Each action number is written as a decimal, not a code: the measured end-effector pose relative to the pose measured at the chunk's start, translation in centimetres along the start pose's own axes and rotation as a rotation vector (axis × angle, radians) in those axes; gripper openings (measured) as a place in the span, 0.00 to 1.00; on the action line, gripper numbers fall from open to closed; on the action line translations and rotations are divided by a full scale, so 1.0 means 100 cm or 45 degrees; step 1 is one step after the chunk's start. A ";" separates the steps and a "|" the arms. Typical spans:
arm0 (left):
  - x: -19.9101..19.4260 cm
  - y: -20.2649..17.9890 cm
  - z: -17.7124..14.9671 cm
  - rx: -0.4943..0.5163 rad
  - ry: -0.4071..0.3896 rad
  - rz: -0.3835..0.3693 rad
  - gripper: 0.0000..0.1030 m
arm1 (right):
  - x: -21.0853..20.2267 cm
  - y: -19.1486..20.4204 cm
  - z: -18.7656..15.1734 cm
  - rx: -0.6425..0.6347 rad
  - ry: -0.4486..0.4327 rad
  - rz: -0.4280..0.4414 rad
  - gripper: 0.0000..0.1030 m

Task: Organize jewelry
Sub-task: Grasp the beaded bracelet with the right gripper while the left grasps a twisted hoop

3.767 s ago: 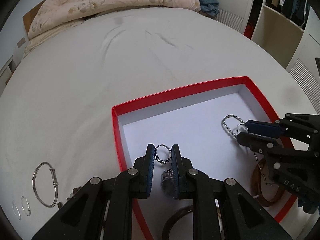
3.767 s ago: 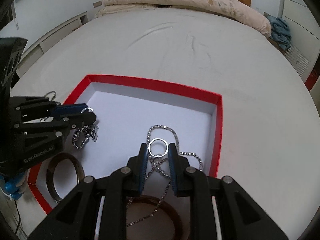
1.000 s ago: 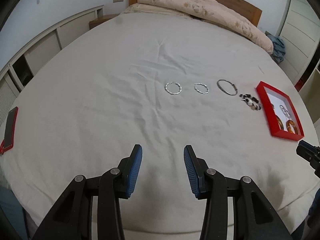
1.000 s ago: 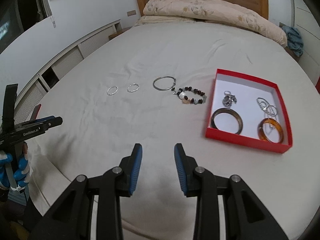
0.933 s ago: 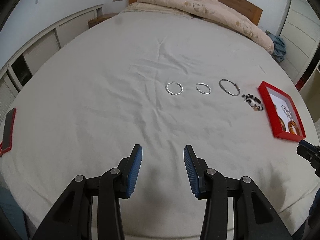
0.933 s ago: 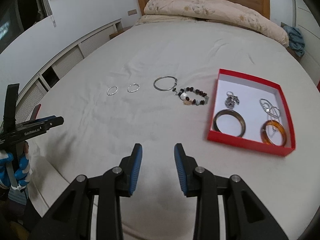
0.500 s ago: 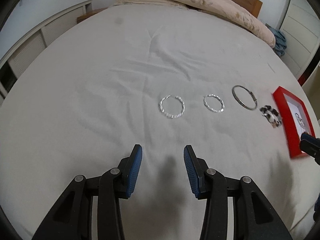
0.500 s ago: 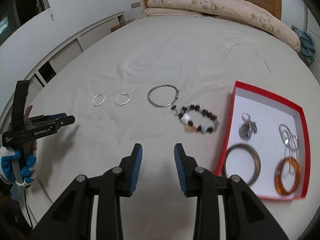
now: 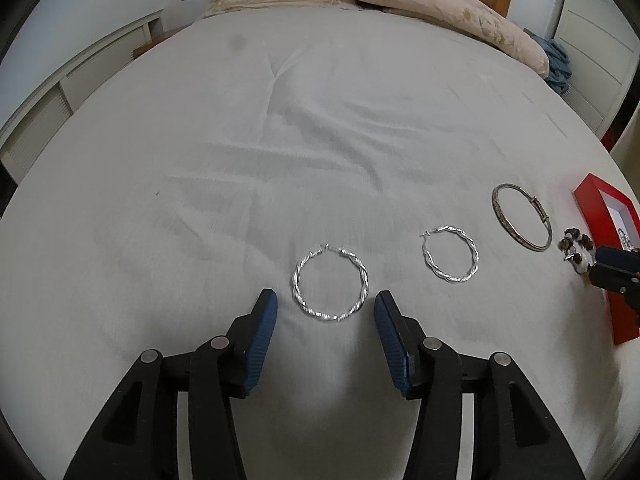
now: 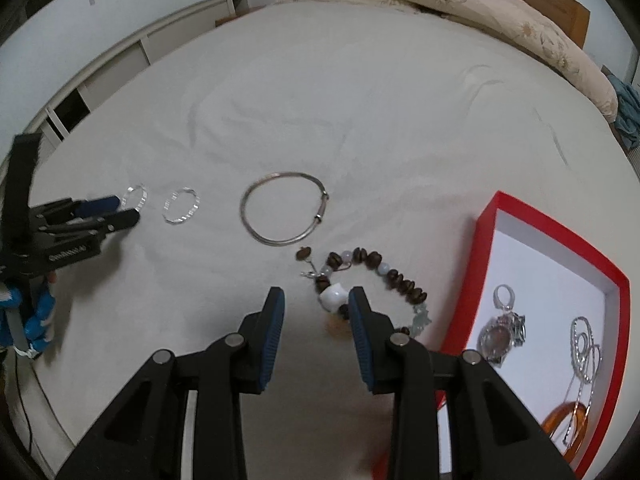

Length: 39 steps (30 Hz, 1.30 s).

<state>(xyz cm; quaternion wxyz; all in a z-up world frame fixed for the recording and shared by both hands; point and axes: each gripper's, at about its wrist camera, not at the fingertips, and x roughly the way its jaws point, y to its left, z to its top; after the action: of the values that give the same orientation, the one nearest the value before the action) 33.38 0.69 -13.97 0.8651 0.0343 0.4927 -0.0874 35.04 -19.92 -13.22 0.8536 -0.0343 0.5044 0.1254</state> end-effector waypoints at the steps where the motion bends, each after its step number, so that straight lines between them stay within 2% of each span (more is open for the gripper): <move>1: 0.001 0.000 0.000 0.003 -0.001 0.001 0.49 | 0.004 -0.001 0.001 -0.004 0.012 -0.001 0.31; 9: 0.003 0.001 -0.001 0.027 -0.024 0.000 0.48 | 0.029 -0.003 0.001 -0.016 0.092 0.011 0.31; 24: 0.005 -0.001 -0.004 0.014 -0.080 0.012 0.48 | 0.030 -0.010 -0.009 -0.052 0.066 0.045 0.28; 27: 0.006 -0.001 -0.005 0.010 -0.092 0.014 0.47 | 0.032 -0.008 -0.011 -0.053 0.054 0.046 0.25; 32: 0.005 0.001 -0.005 0.015 -0.102 0.011 0.44 | 0.031 -0.002 -0.017 -0.061 0.026 0.051 0.15; 35: 0.005 -0.001 -0.004 0.023 -0.107 0.009 0.39 | 0.029 0.000 -0.019 -0.064 0.005 0.044 0.14; 39: 0.005 -0.001 -0.004 0.024 -0.111 0.010 0.39 | 0.027 -0.003 -0.023 -0.044 -0.012 0.057 0.14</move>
<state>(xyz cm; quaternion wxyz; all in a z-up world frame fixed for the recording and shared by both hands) 33.22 0.56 -14.62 0.8858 0.0407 0.4534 -0.0899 34.41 -20.19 -16.68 0.8523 -0.0371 0.4986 0.1534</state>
